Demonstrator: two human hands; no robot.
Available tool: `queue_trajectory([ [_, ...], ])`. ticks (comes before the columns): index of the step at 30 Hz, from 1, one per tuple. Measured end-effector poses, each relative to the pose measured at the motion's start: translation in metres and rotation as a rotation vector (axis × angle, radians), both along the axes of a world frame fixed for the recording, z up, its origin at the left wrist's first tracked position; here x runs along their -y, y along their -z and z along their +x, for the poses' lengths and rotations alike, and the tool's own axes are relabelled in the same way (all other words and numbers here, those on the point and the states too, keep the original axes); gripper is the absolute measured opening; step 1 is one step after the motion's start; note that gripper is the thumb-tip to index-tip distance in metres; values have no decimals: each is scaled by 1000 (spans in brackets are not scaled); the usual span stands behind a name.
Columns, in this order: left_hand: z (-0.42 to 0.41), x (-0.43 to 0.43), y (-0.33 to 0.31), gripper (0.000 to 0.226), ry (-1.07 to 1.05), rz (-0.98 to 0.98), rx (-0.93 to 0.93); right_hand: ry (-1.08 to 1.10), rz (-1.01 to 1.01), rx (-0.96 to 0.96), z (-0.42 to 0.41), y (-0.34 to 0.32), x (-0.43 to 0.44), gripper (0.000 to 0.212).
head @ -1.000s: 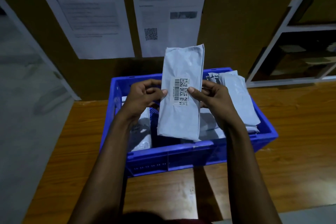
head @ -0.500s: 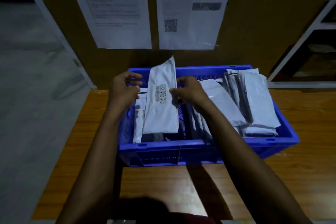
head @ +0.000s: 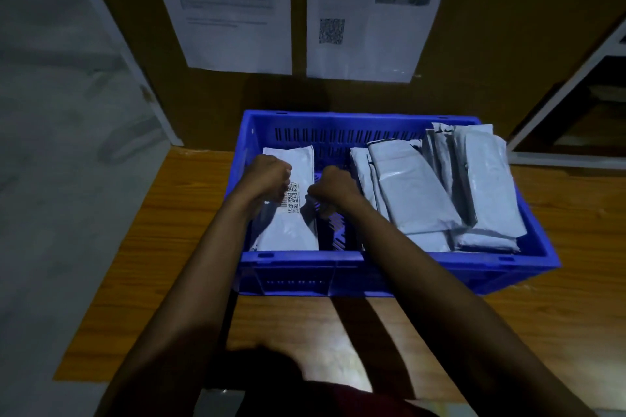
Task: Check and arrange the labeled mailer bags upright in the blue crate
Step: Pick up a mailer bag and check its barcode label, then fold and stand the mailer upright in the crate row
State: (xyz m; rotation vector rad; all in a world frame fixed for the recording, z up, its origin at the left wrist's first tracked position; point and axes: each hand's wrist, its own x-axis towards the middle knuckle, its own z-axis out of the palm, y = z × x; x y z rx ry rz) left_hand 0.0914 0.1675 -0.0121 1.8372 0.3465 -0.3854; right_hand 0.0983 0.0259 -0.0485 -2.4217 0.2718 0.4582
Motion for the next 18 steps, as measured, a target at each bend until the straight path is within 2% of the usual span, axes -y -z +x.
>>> queue_trajectory([
  [3, 4, 1, 1, 14, -54, -14, -76, -36, -4, -23, 1, 5, -1, 16],
  [8, 6, 2, -2, 13, -61, 10, 32, -141, -26, -31, 3, 10, -15, 15],
  [11, 7, 3, 3, 17, 53, 60, -20, -174, -76, -18, 3, 14, -15, 33],
  [14, 3, 2, 3, 10, 19, 67, -44, -157, -91, -19, 6, 13, -9, 46],
  [16, 1, 3, 1, 25, -18, 23, -24, -112, -48, -7, 9, 15, -7, 54],
  [18, -1, 4, -1, 21, -39, -42, -18, -102, -28, 14, 9, 16, -8, 58],
])
